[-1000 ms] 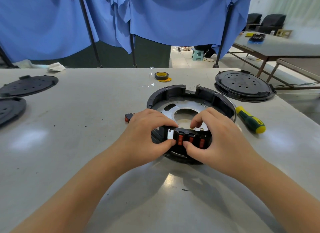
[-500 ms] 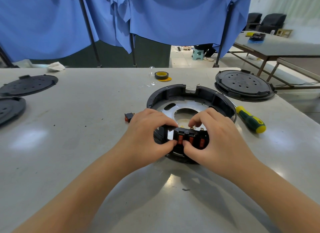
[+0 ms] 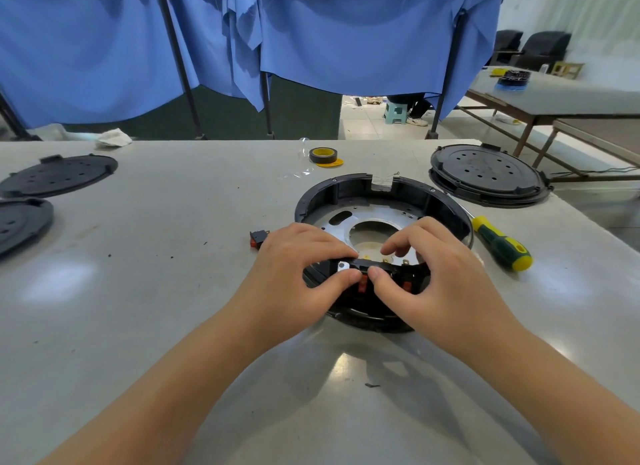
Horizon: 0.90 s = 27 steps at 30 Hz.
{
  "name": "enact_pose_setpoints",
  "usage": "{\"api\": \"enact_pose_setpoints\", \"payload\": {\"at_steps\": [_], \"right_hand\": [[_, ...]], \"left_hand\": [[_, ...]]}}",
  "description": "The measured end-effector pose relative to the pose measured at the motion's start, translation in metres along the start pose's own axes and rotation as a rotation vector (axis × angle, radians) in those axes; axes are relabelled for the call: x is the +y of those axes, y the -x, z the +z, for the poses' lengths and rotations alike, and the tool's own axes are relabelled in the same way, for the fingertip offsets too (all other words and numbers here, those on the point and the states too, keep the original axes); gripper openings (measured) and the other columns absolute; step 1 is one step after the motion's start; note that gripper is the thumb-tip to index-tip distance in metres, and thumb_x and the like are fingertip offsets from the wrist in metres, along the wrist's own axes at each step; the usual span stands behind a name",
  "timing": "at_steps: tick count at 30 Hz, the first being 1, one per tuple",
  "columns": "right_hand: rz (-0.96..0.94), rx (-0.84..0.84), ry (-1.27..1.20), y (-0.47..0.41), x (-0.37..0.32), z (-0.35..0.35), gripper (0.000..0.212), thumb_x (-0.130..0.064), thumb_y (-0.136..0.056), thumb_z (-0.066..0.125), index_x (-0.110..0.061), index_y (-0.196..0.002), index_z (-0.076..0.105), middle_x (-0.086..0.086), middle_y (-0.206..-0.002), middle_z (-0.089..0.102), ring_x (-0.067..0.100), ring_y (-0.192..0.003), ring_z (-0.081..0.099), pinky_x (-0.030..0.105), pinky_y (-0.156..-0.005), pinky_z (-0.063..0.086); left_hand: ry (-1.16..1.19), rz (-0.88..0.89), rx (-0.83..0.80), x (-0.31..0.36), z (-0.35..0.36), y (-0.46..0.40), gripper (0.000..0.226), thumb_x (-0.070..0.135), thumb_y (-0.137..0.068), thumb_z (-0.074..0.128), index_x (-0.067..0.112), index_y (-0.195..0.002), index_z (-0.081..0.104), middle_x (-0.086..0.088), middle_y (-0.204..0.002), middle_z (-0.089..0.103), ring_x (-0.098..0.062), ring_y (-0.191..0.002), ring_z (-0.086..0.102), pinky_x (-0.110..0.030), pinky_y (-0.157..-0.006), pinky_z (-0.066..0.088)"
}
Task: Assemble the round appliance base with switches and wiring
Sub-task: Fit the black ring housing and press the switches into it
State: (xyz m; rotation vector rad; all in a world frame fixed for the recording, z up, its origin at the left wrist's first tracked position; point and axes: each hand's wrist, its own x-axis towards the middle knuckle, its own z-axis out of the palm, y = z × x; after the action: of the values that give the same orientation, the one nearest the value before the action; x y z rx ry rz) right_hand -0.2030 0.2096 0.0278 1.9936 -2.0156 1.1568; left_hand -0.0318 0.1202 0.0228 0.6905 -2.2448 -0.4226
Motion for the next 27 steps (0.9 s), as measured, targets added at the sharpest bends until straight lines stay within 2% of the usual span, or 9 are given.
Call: {"api": "enact_pose_setpoints", "payload": {"at_steps": [4,7,9,12,14,17,20,24,27], "right_hand": [[0.010,-0.007,-0.036,-0.001,0.006,-0.003,0.016,-0.035,-0.078,0.070,-0.029,-0.083,0.056,-0.019,-0.085,0.047,0.000,-0.075,0.047,0.018,-0.067,0.030],[0.009,-0.012,-0.031,-0.001,0.006,-0.003,0.014,-0.036,-0.078,0.068,-0.027,-0.082,0.059,-0.017,-0.086,0.048,0.003,-0.078,0.049,0.019,-0.068,0.032],[0.002,-0.018,-0.017,-0.001,0.007,-0.002,0.014,-0.035,-0.079,0.068,-0.025,-0.082,0.060,-0.015,-0.087,0.050,0.004,-0.082,0.050,0.021,-0.071,0.034],[-0.007,-0.026,-0.018,-0.001,0.007,-0.003,0.013,-0.036,-0.080,0.068,-0.025,-0.083,0.061,-0.013,-0.087,0.052,0.004,-0.084,0.051,0.022,-0.073,0.035],[-0.007,-0.023,-0.017,-0.001,0.007,-0.002,0.015,-0.039,-0.079,0.064,-0.025,-0.082,0.061,-0.013,-0.087,0.052,0.004,-0.084,0.051,0.022,-0.073,0.035],[-0.007,-0.012,-0.006,-0.001,0.006,-0.001,0.016,-0.041,-0.078,0.060,-0.025,-0.081,0.061,-0.012,-0.086,0.053,0.005,-0.083,0.051,0.020,-0.073,0.035],[-0.014,-0.009,-0.004,-0.001,0.006,-0.001,0.015,-0.040,-0.079,0.061,-0.025,-0.081,0.062,-0.012,-0.085,0.054,0.004,-0.082,0.051,0.021,-0.073,0.036],[-0.015,-0.007,-0.009,-0.001,0.006,-0.002,0.015,-0.040,-0.079,0.061,-0.024,-0.081,0.062,-0.012,-0.085,0.054,0.003,-0.082,0.050,0.020,-0.073,0.036],[-0.011,-0.009,-0.017,-0.001,0.006,-0.002,0.014,-0.040,-0.079,0.061,-0.026,-0.081,0.061,-0.014,-0.085,0.053,0.003,-0.082,0.050,0.021,-0.073,0.036]], "left_hand": [[0.043,-0.068,0.092,-0.009,0.001,-0.002,0.036,0.038,-0.088,0.055,0.023,-0.119,0.066,0.012,-0.122,0.060,-0.002,-0.117,0.051,-0.034,-0.102,0.042],[-0.034,-0.222,0.156,-0.034,-0.005,-0.006,0.038,0.027,-0.096,0.046,0.015,-0.131,0.055,0.003,-0.132,0.053,-0.013,-0.122,0.048,-0.035,-0.103,0.040],[-0.187,-0.378,0.083,-0.056,-0.008,-0.006,0.046,0.020,-0.097,0.048,0.012,-0.142,0.042,-0.003,-0.145,0.043,-0.020,-0.131,0.041,-0.036,-0.109,0.033],[-0.359,-0.578,-0.132,-0.080,-0.005,-0.004,0.060,0.025,-0.097,0.046,0.012,-0.151,0.024,-0.005,-0.156,0.028,-0.024,-0.142,0.027,-0.042,-0.115,0.021],[-0.384,-0.636,-0.159,-0.086,-0.003,-0.004,0.055,0.029,-0.097,0.044,0.014,-0.148,0.030,-0.005,-0.151,0.037,-0.026,-0.137,0.034,-0.042,-0.114,0.023],[-0.351,-0.622,-0.064,-0.087,-0.002,-0.006,0.042,0.029,-0.094,0.051,0.014,-0.134,0.051,-0.008,-0.134,0.056,-0.030,-0.125,0.048,-0.041,-0.105,0.033],[-0.247,-0.598,0.033,-0.086,-0.004,-0.005,0.037,0.028,-0.089,0.062,0.016,-0.124,0.061,-0.003,-0.123,0.064,-0.026,-0.117,0.054,-0.039,-0.101,0.040],[-0.083,-0.546,0.121,-0.080,-0.006,-0.005,0.038,0.013,-0.079,0.073,0.015,-0.115,0.064,-0.002,-0.112,0.061,-0.017,-0.098,0.060,-0.027,-0.086,0.043],[0.041,-0.506,0.172,-0.072,-0.007,-0.006,0.038,-0.004,-0.075,0.069,0.015,-0.107,0.066,-0.003,-0.108,0.056,-0.016,-0.091,0.062,-0.021,-0.079,0.046]]}}
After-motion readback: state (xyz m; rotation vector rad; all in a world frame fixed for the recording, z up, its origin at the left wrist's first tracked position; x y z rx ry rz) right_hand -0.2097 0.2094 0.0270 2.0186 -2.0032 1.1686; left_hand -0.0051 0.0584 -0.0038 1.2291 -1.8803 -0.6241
